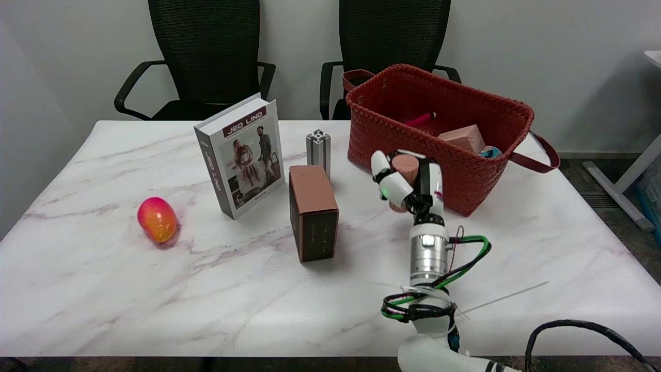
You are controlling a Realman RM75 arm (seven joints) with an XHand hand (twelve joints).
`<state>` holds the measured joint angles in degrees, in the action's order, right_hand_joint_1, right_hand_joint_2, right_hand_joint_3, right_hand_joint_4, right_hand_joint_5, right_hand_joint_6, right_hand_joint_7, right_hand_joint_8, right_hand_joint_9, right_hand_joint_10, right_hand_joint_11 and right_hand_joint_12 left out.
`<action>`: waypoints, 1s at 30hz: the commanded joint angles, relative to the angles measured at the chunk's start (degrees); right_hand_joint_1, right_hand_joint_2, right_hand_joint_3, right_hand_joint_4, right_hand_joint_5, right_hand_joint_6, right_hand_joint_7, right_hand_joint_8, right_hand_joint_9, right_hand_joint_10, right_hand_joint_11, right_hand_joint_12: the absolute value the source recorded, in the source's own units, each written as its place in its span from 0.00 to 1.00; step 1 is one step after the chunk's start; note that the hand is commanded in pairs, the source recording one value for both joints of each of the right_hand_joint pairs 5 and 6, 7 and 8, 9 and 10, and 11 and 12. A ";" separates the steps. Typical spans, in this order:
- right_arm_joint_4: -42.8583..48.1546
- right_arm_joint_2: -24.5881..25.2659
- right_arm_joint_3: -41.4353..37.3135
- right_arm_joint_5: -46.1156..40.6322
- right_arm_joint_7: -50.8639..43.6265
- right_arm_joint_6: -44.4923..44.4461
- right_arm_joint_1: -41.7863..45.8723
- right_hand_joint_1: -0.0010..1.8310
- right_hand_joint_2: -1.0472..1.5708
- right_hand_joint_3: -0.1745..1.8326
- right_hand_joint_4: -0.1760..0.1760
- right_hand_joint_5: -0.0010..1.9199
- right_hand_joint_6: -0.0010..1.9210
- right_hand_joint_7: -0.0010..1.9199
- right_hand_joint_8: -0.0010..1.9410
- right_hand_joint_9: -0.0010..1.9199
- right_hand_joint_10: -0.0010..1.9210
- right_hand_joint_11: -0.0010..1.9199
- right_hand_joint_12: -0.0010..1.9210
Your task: Place the wooden cylinder into the brown storage basket.
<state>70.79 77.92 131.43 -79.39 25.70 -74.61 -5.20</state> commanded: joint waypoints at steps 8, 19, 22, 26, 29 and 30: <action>16.84 -6.92 -11.34 9.65 -13.43 11.95 -8.16 0.47 0.89 0.39 0.50 1.00 1.00 0.98 0.96 0.97 0.97 1.00 1.00; 9.04 -8.01 -20.00 9.46 -14.02 22.64 -17.87 0.49 0.90 0.40 0.50 0.99 0.99 0.97 0.96 0.97 0.97 1.00 1.00; 6.21 -8.40 -20.71 9.57 -15.14 23.27 -20.38 0.49 0.91 0.39 0.50 0.96 0.96 0.97 0.96 0.96 0.96 1.00 1.00; 0.78 -9.72 -21.09 9.01 -19.01 23.99 -23.91 0.48 0.91 0.38 0.50 0.93 0.93 0.96 0.95 0.96 0.96 1.00 1.00; -3.35 -10.43 -21.09 9.01 -19.42 25.07 -26.03 0.48 0.91 0.39 0.50 0.92 0.92 0.96 0.95 0.95 0.95 1.00 1.00; -4.60 -10.48 -21.09 9.01 -19.42 25.65 -26.66 0.48 0.91 0.39 0.50 0.92 0.92 0.96 0.95 0.95 0.95 1.00 1.00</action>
<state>79.43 70.98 116.12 -70.87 12.18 -57.46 -19.55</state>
